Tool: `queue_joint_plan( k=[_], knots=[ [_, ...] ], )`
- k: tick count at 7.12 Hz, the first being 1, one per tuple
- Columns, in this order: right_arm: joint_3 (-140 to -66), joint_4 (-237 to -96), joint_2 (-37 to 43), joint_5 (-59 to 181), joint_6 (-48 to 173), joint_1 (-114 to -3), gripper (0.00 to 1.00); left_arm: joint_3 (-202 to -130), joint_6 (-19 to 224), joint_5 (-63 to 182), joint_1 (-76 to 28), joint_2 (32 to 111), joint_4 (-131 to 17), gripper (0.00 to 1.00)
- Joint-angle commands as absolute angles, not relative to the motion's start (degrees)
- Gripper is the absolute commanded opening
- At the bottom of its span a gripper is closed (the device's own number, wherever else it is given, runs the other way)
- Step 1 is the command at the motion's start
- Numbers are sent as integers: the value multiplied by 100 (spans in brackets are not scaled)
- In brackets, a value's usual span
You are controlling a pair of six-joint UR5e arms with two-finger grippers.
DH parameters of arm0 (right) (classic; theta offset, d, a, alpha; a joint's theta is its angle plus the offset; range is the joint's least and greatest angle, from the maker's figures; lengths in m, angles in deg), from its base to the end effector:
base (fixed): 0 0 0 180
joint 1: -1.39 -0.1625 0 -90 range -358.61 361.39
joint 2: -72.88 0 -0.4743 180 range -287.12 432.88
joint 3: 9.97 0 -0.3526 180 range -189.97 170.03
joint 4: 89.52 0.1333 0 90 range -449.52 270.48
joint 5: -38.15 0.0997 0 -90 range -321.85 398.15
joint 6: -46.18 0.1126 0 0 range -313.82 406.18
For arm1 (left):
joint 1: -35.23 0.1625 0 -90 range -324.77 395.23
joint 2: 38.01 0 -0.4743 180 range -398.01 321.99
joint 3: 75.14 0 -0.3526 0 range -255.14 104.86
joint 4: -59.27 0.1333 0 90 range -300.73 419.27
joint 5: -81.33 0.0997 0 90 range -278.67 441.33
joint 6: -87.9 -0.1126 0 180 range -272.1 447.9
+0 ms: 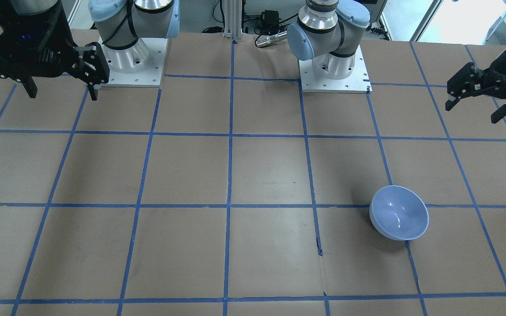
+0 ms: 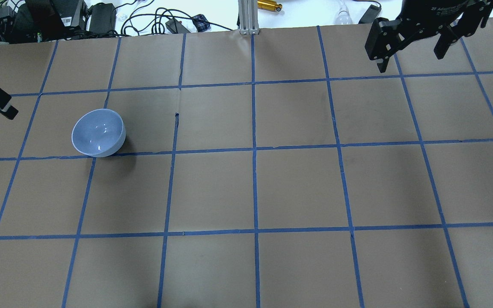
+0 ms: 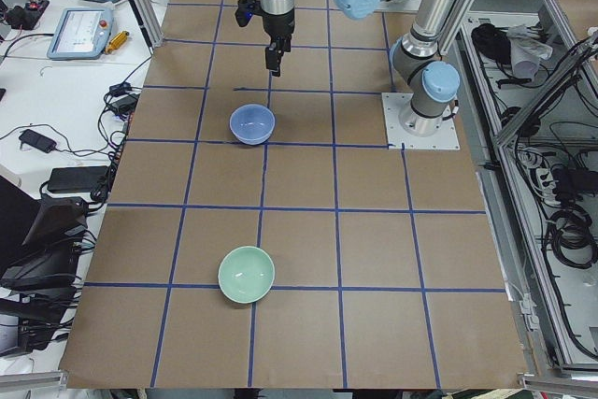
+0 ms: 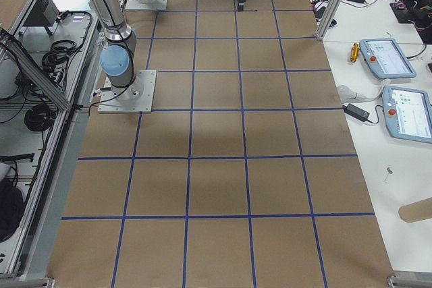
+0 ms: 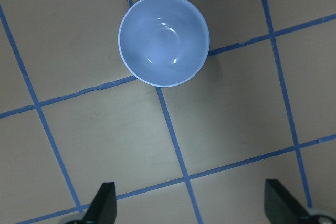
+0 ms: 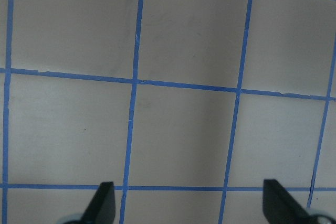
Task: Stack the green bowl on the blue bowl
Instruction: 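Move the left gripper back toward the robot, away from the blue bowl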
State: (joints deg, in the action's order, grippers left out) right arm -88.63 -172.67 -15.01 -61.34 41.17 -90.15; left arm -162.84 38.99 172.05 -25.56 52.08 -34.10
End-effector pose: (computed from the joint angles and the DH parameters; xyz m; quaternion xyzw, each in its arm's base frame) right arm 0.1273 -0.4665 0.5862 0.0552 -0.9948 0.0182 0.0833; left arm 0.1047 -0.4576 0.5358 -0.1711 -0.9852 -0.0118 0.0015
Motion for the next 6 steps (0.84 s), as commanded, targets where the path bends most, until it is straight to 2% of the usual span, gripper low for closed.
queue_joint_plan(
  k=[1,6],
  knots=[
    [-8863,-17267,-1501,-6134,4117,-9019,100,-16294,2513,17212,-1964,5356,-3258,100],
    [-8863,-17267,-1501,-6134,4117,-9019,100,-16303,426,17256,-1137,5980,-2232,100]
  ],
)
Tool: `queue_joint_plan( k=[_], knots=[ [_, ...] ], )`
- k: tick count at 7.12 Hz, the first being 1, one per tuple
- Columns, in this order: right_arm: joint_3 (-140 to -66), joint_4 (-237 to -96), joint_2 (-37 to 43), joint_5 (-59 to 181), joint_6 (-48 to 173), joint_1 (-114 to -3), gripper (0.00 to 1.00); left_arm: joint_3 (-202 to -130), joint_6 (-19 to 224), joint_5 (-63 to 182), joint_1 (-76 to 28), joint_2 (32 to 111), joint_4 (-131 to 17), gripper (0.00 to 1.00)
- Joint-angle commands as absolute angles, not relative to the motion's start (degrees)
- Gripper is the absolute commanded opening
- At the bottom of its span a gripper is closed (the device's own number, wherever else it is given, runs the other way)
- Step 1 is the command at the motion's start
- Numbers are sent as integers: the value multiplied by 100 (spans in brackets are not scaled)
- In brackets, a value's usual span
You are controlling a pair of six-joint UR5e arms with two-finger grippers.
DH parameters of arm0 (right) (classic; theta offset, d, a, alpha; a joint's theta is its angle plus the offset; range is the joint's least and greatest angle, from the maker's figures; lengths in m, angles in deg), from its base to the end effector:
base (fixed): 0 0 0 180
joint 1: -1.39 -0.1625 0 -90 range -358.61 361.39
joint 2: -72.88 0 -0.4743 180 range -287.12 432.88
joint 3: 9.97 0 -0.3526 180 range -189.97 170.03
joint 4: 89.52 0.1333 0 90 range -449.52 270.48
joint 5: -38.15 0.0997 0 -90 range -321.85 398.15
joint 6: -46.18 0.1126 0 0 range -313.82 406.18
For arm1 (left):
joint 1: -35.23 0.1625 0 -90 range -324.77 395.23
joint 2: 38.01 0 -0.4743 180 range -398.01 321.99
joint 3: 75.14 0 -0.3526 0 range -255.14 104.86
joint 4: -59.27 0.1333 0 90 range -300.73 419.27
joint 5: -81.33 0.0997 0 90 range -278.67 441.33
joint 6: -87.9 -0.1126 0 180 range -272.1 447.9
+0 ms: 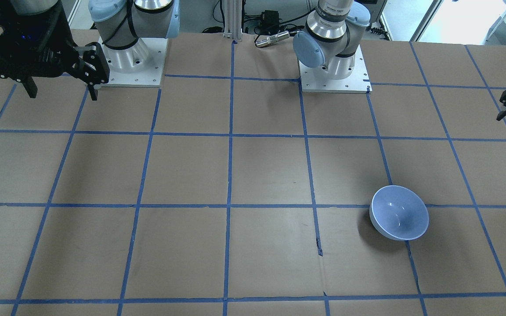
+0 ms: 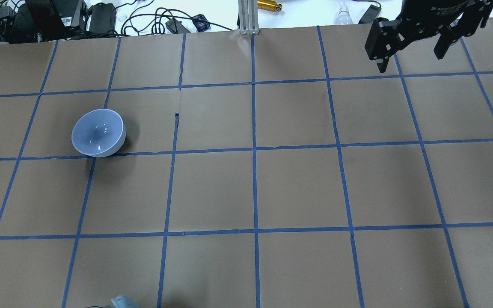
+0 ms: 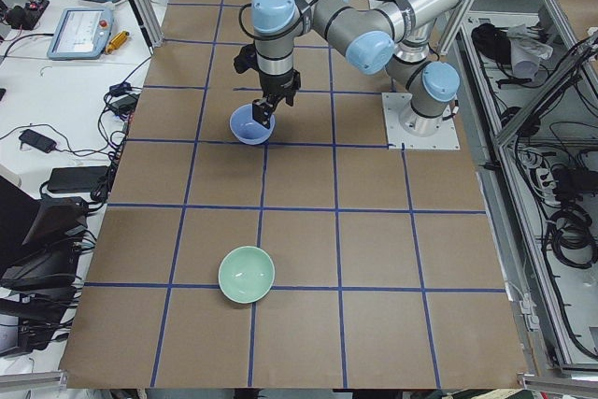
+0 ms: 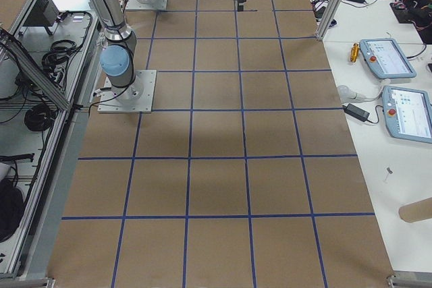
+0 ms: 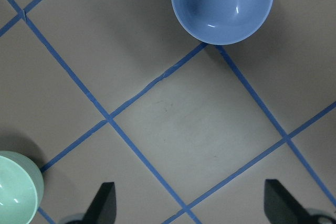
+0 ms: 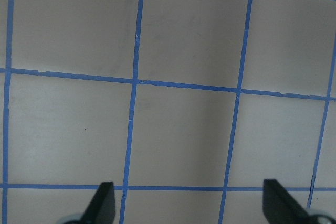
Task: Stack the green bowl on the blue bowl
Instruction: 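Move the left gripper back toward the robot, away from the blue bowl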
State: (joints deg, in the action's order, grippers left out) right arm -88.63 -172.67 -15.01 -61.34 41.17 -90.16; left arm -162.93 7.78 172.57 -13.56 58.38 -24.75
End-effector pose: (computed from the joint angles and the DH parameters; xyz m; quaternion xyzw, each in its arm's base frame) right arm 0.1274 -0.4664 0.5862 0.0553 -0.9948 0.0182 0.0833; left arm 0.2360 -0.4681 0.4988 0.3328 0.9428 0.0017 0.0190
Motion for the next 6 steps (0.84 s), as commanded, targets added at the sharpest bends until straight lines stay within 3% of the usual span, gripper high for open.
queue_joint_plan(
  k=[1,6],
  knots=[
    [-8863,-17267,-1501,-6134,4117,-9019,100,-16303,-12,17256,-944,6146,-2203,100],
    [-8863,-17267,-1501,-6134,4117,-9011,100,-16145,-2227,17204,41,6911,-966,100]
  ],
)
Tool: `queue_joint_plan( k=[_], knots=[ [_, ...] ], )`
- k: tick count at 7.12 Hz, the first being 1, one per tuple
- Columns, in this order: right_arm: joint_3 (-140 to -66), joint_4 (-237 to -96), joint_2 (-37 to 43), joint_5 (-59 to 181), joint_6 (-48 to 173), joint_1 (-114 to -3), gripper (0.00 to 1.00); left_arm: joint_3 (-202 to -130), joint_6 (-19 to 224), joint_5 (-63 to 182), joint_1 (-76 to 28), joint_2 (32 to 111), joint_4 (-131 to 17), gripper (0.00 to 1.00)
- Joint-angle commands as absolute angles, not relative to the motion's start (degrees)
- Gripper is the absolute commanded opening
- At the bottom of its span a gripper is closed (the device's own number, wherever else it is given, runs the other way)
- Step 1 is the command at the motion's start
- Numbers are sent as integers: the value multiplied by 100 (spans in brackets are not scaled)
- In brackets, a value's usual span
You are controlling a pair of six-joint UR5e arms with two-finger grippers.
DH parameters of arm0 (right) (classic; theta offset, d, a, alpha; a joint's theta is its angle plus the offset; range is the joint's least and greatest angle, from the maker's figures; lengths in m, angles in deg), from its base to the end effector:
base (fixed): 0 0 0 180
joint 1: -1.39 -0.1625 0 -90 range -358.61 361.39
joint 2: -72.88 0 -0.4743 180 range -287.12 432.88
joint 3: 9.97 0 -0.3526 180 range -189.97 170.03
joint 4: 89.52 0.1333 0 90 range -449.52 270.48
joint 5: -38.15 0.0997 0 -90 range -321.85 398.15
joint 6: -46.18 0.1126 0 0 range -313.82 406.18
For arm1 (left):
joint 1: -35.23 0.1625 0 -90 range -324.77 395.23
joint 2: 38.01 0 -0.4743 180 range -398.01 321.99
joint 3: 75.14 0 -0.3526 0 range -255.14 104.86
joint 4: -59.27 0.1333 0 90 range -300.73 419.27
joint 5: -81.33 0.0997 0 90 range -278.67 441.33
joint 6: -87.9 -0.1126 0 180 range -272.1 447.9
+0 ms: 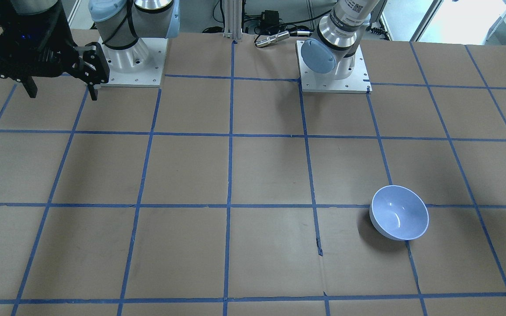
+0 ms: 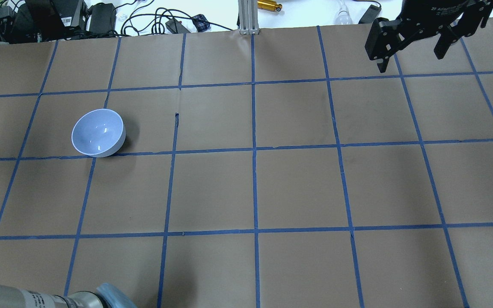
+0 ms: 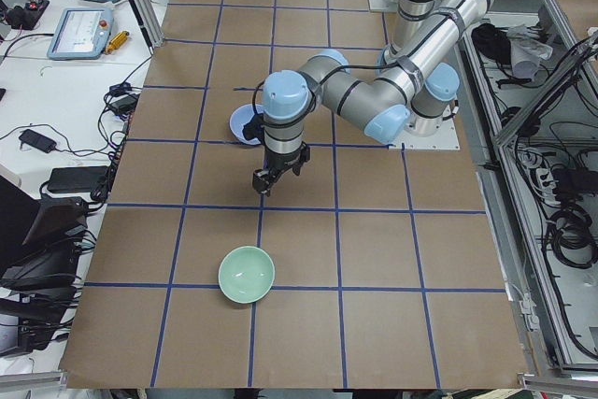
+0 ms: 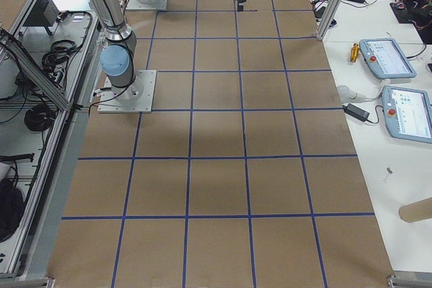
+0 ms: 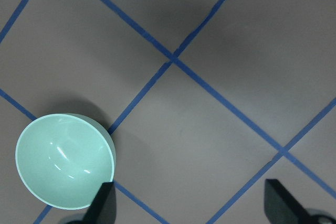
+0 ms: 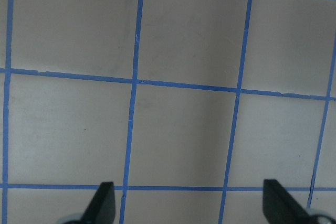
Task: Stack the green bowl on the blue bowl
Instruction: 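Grasp the mint-green bowl rim with the left gripper near the robot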
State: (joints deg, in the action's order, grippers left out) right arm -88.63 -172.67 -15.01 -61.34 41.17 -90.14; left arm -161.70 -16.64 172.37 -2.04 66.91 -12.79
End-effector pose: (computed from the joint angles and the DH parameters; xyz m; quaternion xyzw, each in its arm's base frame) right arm 0.1272 -0.4665 0.5862 0.0551 -0.9948 0.0182 0.0833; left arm 0.3816 -0.4553 0.4500 0.4357 0.8983 -0.0022 0.0570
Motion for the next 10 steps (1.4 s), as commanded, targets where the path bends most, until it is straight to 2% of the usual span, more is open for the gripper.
queue_joint_plan(
  k=[1,5,10],
  knots=[
    [-8863,-17267,-1501,-6134,4117,-9011,100,-16154,-2832,17203,86,7078,-842,100],
    [-8863,-17267,-1501,-6134,4117,-9019,100,-16145,-4505,16757,280,7720,176,100],
    [-8863,-17267,-1501,-6134,4117,-9019,100,-15961,-5114,16536,569,8406,443,100]
  ],
)
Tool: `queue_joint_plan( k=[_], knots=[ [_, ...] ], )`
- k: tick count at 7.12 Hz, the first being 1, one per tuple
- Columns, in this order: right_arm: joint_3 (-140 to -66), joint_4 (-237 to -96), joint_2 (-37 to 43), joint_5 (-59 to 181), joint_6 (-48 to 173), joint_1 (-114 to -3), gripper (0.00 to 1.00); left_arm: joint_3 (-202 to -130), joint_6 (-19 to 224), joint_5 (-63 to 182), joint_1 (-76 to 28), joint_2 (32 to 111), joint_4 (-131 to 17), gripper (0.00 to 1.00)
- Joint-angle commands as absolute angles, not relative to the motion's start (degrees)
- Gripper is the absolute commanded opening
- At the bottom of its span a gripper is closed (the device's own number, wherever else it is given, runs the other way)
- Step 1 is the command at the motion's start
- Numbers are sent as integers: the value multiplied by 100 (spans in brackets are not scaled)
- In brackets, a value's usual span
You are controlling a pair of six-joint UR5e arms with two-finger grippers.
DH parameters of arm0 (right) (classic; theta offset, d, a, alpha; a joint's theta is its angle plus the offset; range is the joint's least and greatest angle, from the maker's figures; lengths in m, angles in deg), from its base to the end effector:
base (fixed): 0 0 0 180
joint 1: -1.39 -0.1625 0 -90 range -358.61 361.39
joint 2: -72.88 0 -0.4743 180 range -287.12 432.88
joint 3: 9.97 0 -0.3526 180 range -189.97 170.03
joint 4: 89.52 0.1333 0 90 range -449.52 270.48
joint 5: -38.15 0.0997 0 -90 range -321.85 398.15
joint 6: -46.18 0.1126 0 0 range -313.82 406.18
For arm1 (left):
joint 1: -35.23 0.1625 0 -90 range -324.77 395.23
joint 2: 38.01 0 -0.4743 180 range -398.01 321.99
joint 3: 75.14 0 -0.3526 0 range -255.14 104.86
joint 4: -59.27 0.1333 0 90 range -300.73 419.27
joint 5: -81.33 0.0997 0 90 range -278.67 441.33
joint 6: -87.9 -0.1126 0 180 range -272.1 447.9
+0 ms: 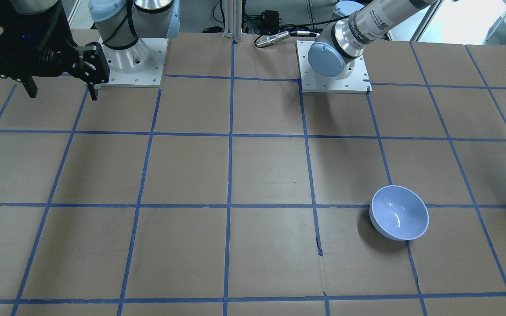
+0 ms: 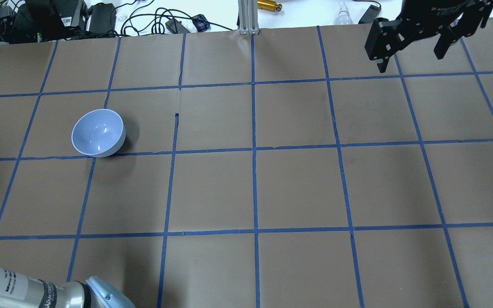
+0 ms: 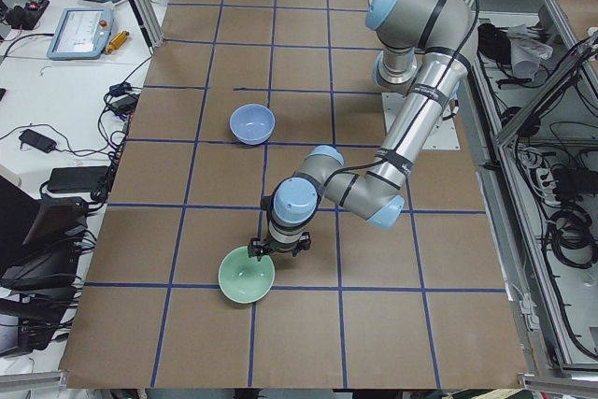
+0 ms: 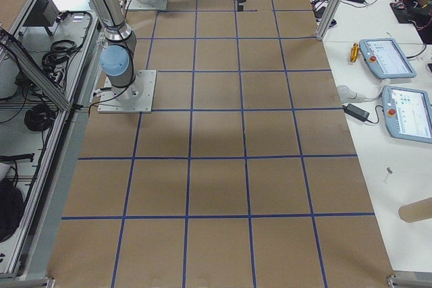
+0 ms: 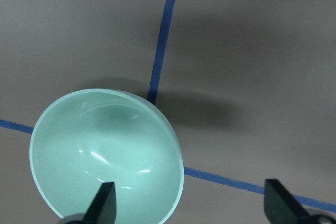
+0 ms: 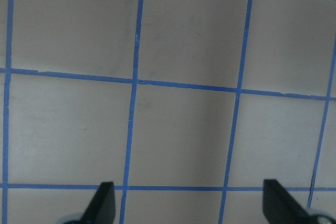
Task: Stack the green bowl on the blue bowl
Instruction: 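Grasp the mint-green bowl rim with the left gripper near the robot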
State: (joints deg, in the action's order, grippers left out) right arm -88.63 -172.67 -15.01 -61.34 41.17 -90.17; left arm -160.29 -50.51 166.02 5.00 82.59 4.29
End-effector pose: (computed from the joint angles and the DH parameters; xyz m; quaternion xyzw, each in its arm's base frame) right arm 0.1275 -0.4664 0.5862 0.0554 -0.9948 0.0182 0.0833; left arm 0.5113 -0.4643 0.3230 0.6338 0.7679 -0.0328 0.0870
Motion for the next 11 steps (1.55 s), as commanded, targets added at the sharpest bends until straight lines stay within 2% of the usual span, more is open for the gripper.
queue_joint_plan(
  k=[1,5,11],
  knots=[
    [-8863,-17267,-1501,-6134,4117,-9011,100,-15847,-5175,16527,570,8511,443,100],
    [-8863,-17267,-1501,-6134,4117,-9011,100,-15539,-5412,16527,570,8968,443,100],
    [-8863,-17267,-1501,-6134,4117,-9011,100,-15530,-5361,16650,579,9215,434,100]
  ],
)
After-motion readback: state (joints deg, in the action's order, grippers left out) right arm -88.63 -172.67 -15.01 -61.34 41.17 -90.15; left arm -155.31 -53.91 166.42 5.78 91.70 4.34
